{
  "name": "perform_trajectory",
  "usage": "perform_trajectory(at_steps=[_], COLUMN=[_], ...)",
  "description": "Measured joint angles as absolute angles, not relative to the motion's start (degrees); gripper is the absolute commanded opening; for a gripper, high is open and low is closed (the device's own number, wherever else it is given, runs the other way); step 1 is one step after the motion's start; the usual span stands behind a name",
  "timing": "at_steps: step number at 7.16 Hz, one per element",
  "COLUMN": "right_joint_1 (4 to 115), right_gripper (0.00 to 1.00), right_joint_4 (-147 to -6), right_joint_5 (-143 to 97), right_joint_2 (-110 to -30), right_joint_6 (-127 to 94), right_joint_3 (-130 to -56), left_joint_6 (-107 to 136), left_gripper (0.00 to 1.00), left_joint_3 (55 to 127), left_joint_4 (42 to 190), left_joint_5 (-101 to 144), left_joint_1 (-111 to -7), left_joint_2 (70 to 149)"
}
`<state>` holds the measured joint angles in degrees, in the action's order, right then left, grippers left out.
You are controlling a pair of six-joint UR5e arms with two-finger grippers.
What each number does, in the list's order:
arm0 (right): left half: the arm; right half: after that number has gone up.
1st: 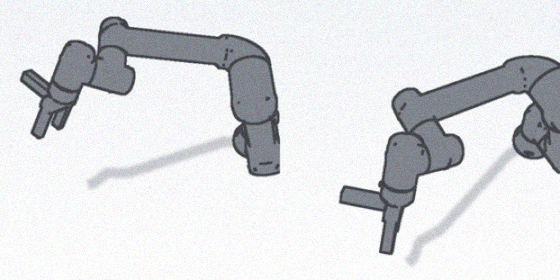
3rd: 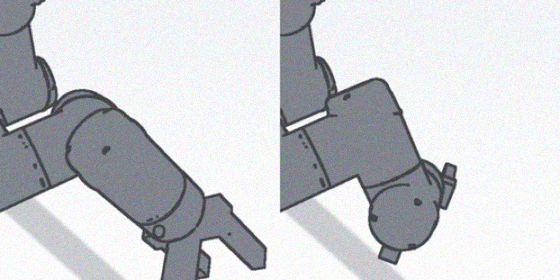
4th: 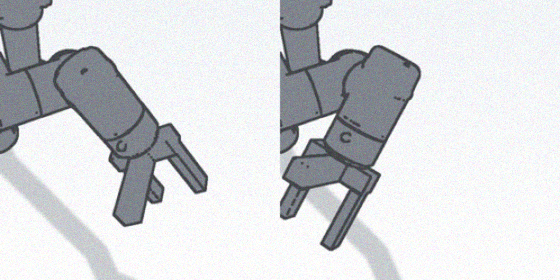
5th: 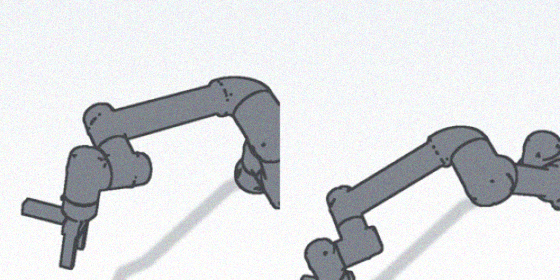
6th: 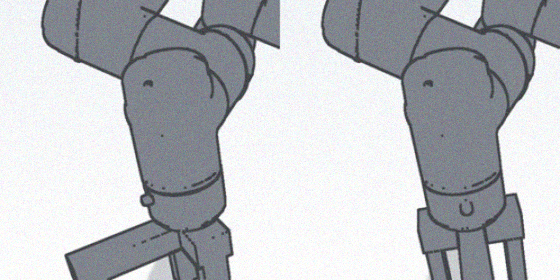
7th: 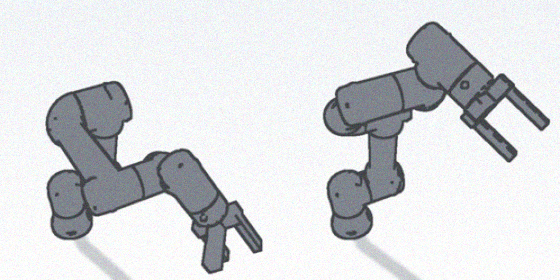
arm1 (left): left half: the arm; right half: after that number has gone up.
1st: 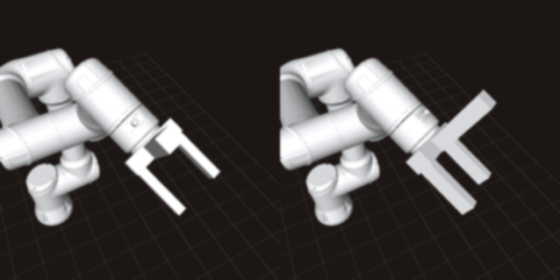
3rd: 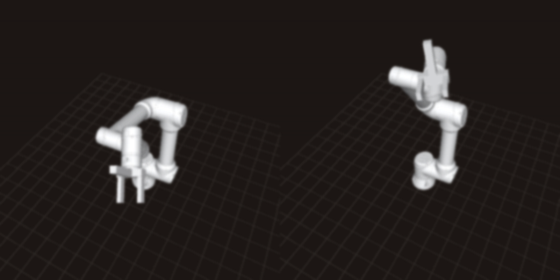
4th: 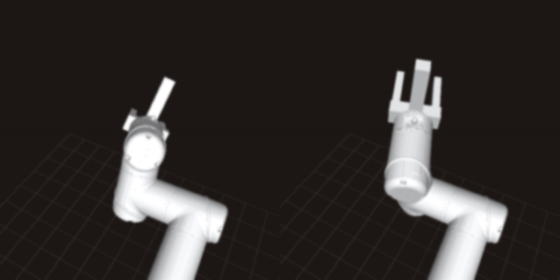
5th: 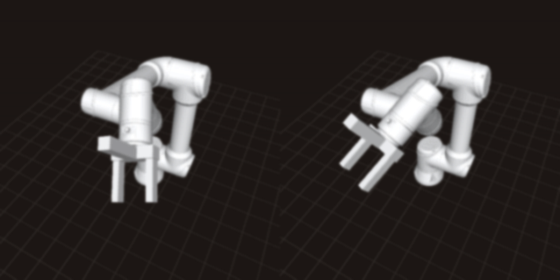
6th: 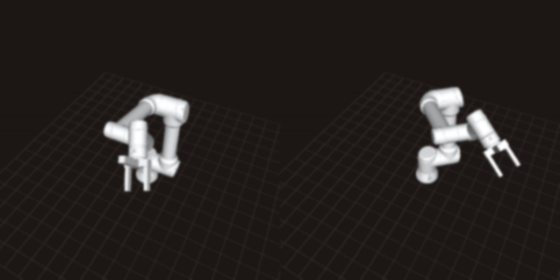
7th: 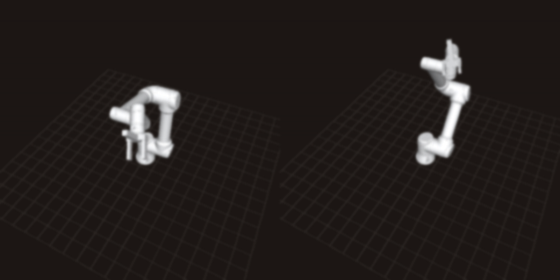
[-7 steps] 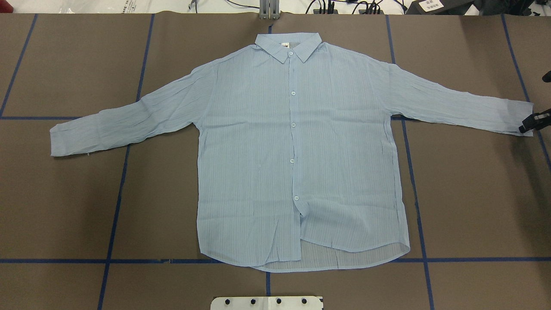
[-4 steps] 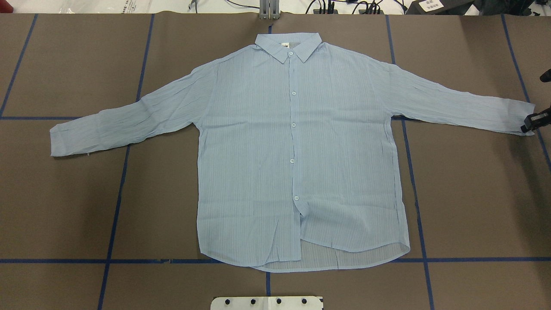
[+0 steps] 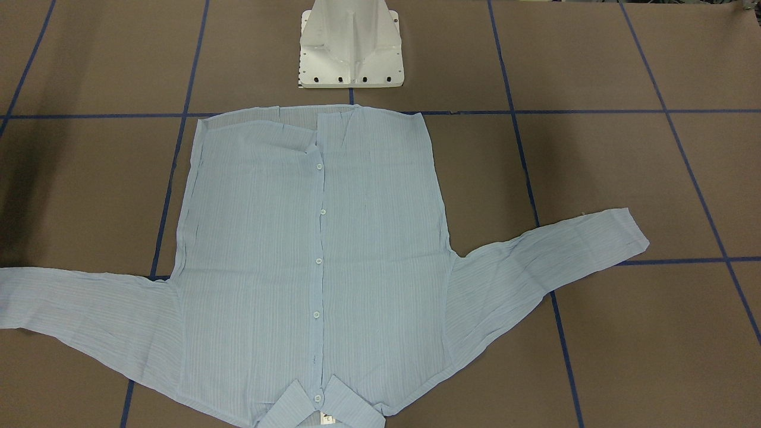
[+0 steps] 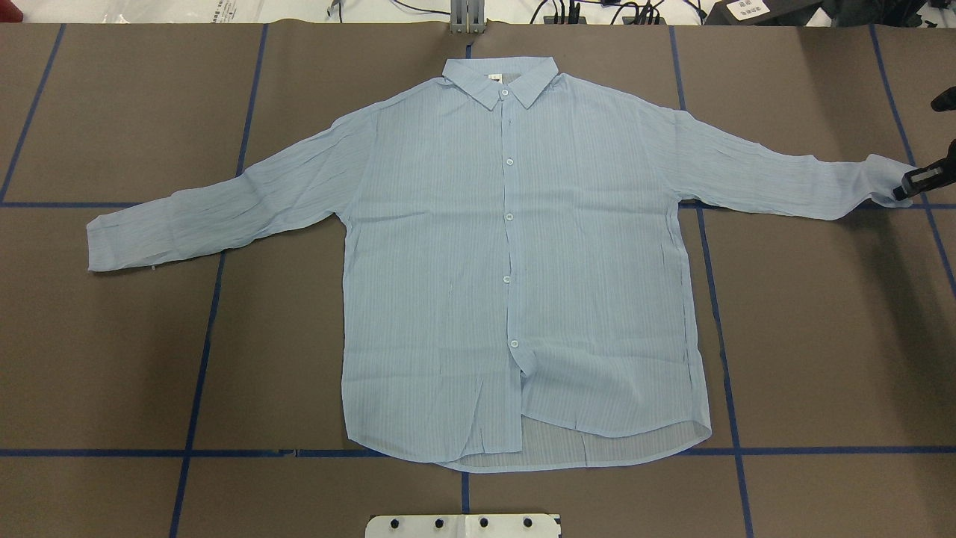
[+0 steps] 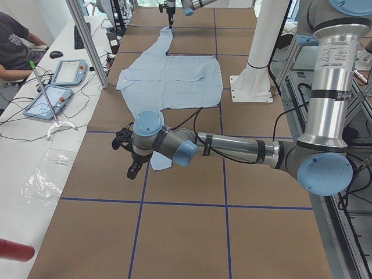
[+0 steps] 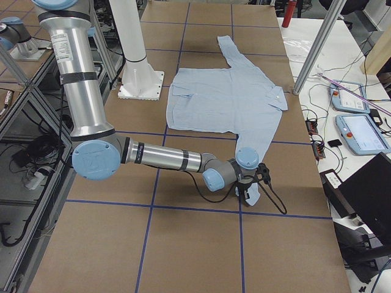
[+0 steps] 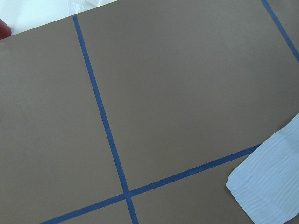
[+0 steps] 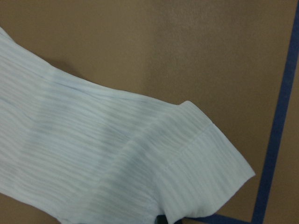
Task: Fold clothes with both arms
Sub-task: 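Reach the right gripper to the sleeve cuff nearest it and grasp it, then carry the grasped cuff with the right gripper across toward the collar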
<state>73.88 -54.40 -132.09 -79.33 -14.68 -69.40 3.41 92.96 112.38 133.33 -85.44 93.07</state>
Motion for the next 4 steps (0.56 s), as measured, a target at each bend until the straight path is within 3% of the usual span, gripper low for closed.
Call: perform_trajectory(at_steps=[2,4], right_joint_1=[75.1,70.7], right_gripper=[0.00,0.00], right_joint_4=[-55.1,-61.0], right_joint_5=[-137.1,-139.0], right_joint_2=[-79.2,-74.1], right_joint_6=[-15.8,-25.7], right_joint_3=[-77.6,-87.6], left_joint_6=[3.3,3.3], left_gripper=[1.00,1.00], left_joint_3=[92.8,92.6], left_joint_4=[112.4,112.3], left_joint_5=[133.3,133.3], left_joint_1=[-85.5,-85.4], left_joint_2=[93.1,93.1])
